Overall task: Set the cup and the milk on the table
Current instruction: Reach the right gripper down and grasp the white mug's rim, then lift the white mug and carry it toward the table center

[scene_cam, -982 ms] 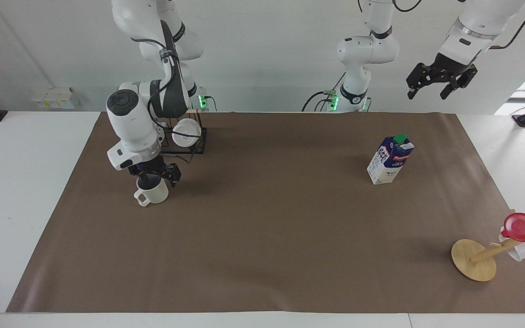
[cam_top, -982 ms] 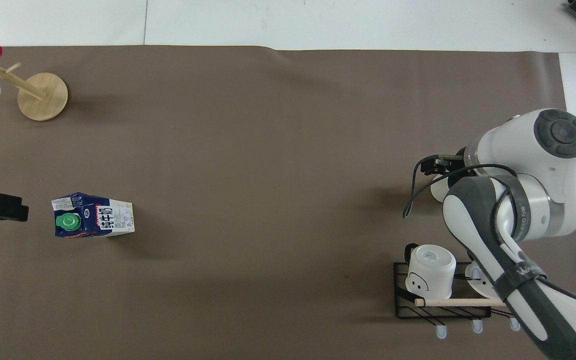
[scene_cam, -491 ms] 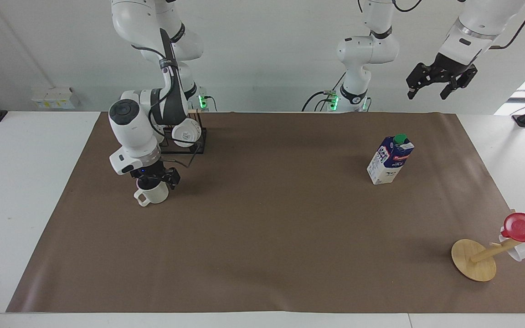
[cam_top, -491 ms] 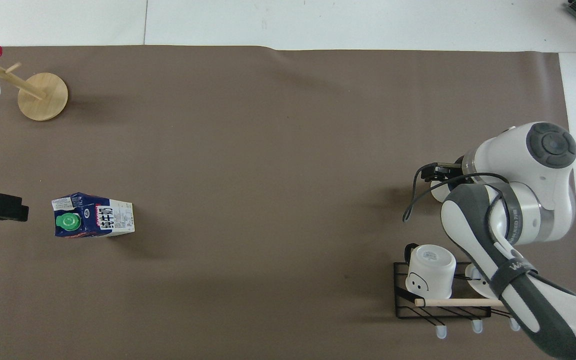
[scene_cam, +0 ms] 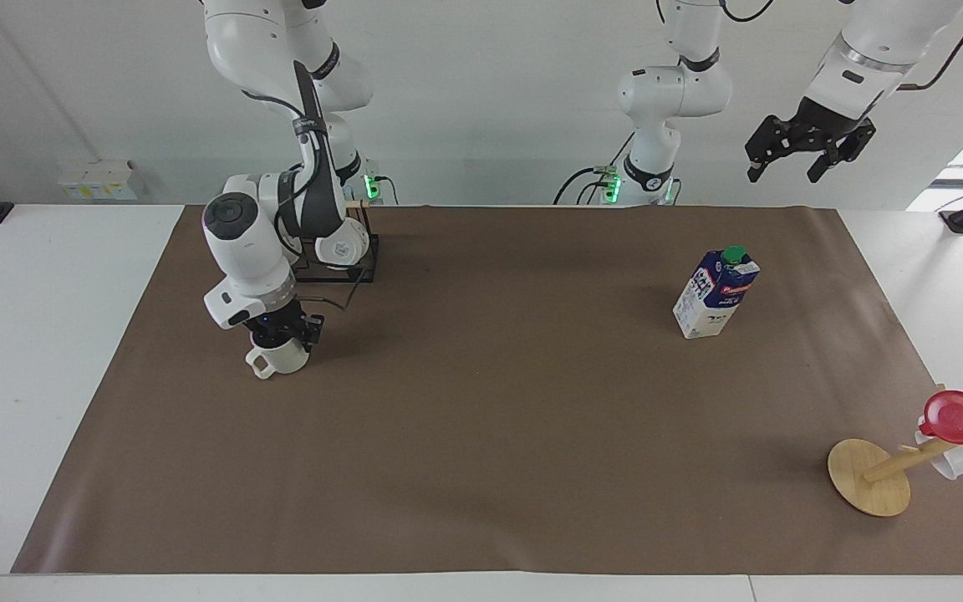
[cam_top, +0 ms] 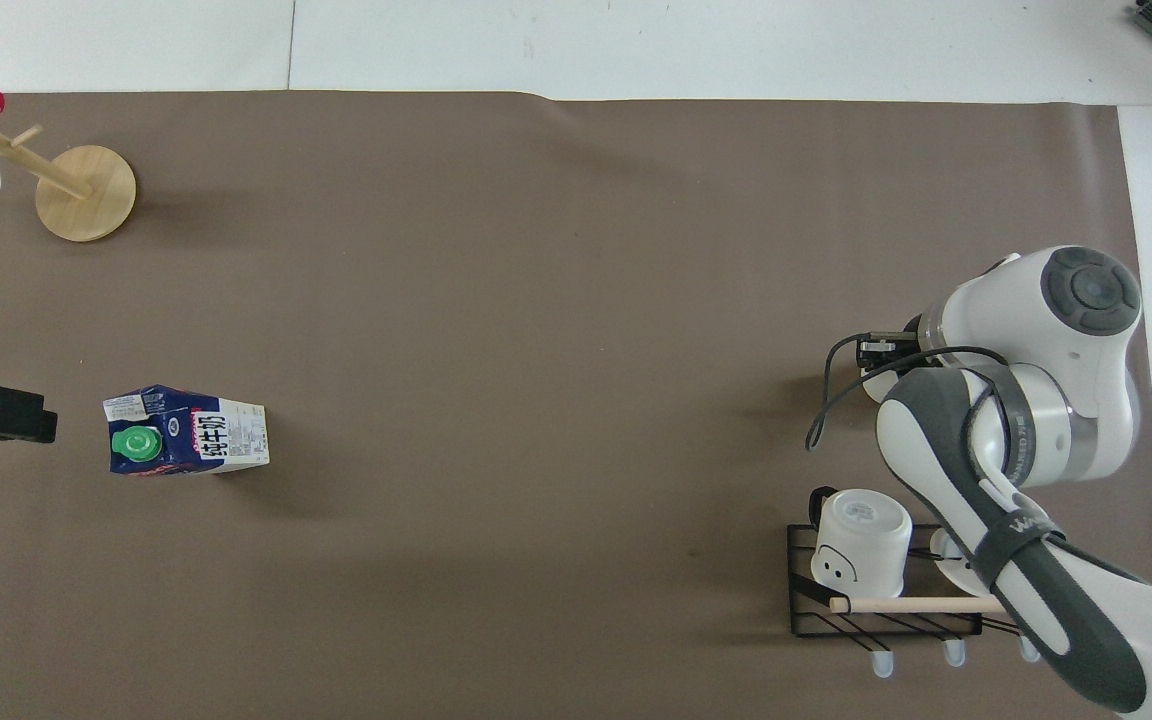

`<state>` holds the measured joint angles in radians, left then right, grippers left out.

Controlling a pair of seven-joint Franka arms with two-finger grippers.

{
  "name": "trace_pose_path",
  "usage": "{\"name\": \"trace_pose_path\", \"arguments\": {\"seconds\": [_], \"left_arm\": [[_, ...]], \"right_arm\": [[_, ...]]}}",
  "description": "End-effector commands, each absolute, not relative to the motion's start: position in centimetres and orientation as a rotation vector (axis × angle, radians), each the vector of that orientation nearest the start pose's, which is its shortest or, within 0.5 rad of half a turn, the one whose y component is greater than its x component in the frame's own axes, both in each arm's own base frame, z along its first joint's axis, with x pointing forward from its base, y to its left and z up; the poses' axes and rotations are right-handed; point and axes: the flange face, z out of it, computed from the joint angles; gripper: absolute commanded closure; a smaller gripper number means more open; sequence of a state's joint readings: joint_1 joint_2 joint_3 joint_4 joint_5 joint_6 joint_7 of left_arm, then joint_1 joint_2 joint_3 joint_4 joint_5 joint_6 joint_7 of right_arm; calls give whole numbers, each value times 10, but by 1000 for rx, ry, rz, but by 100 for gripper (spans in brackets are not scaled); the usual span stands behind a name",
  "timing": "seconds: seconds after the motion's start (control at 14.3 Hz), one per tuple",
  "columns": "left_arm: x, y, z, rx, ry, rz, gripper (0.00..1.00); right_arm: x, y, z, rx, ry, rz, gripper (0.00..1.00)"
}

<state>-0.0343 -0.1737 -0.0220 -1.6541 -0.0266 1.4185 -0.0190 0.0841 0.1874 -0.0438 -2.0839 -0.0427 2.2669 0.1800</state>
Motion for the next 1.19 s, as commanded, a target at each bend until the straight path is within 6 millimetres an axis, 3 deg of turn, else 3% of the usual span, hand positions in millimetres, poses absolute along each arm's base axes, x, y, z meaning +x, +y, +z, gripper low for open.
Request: {"name": "trace_pose_path", "arguments": {"seconds": [0.0,0.35,0.56,0.77,1.12], "left_arm": [[481,-29,668,-3155,45,110,0],[481,-29,668,-3155,45,110,0],[481,-29,668,-3155,45,110,0],[481,-29,668,-3155,45,110,0],[481,-29,668,-3156,46,110,0]], "right_arm": [[585,20,341,-3195,128,-51,100],[608,30,373,-3170,330,-148,100],[615,52,402,-3161,405,-152,100],[618,88,427,-3178,453,-160,100],[602,166,431,-3110,720,-183,100]]}}
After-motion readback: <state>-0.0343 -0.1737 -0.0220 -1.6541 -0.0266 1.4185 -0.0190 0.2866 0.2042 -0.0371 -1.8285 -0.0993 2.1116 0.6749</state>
